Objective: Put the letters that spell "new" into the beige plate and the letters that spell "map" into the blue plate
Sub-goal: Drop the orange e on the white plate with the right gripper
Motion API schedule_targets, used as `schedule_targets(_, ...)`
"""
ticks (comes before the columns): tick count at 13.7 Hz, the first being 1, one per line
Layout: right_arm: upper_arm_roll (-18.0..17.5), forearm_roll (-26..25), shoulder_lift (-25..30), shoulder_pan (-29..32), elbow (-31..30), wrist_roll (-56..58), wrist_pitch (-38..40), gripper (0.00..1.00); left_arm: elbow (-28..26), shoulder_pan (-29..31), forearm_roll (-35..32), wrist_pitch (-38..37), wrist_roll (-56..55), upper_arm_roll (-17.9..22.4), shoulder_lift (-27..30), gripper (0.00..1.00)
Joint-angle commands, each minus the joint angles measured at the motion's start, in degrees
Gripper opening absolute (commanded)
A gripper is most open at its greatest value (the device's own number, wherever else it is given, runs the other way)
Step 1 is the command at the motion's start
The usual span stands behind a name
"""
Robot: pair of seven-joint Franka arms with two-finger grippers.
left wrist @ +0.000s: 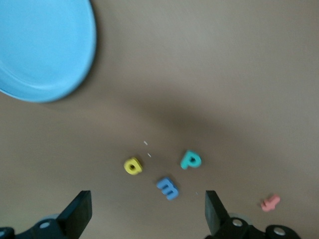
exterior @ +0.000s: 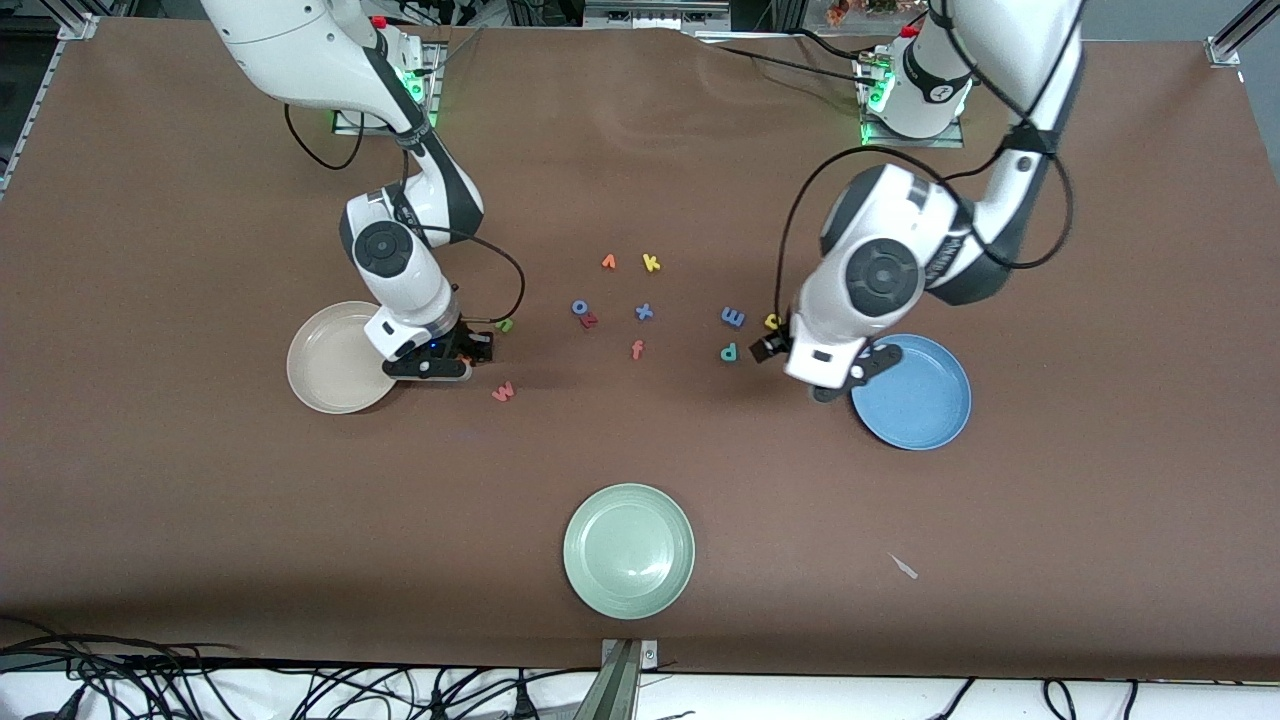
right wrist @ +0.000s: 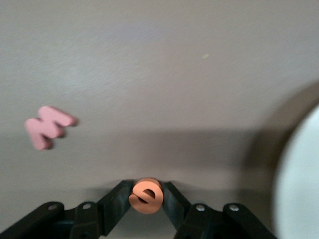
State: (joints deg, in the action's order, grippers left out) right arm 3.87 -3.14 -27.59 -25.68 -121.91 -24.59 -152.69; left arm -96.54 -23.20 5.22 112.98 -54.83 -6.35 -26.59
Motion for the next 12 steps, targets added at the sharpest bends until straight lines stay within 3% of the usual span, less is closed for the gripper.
schedule_targets(1, 2.6, -0.8, 4.8, -0.3, 1.8, 6.8, 8.6, 0.25, -2.0, -1.7, 5.6, 4.5, -3.8, -1.5, -0.7, 1.0)
schedule_targets(5, 9.8, -0.9, 8.2, -0.3, -1.4, 23.1, 10.8, 0.26, -13.3, -1.3, 6.6, 16.6, -12.0, -1.4, -0.9, 0.93)
schedule_targets(7, 11.9, -0.9, 10.8, -0.3, -6.8, 25.6, 7.0, 0.27, -17.1, -1.8, 6.5, 22.0, -18.5, -1.7, -0.9, 0.82)
schedule_targets(9, 12.9, -0.9, 11.6, -0.2, -9.3, 26.1, 4.5, 0.31, -18.1, -3.9, 6.5, 22.7, -24.0, -1.8, -0.9, 0.72)
schedule_targets(11, 12.8, -0.7, 11.4, -0.3, -9.1, 25.4, 4.3, 0.64, -19.0, -4.3, 6.5, 23.4, -25.1, -1.8, -1.0, 0.68)
schedule_targets(12, 12.4, -0.5, 11.4, -0.3, -8.7, 24.5, 4.6, 0.72, -19.5, -4.8, 6.5, 23.9, -25.1, -1.7, -1.2, 0.67)
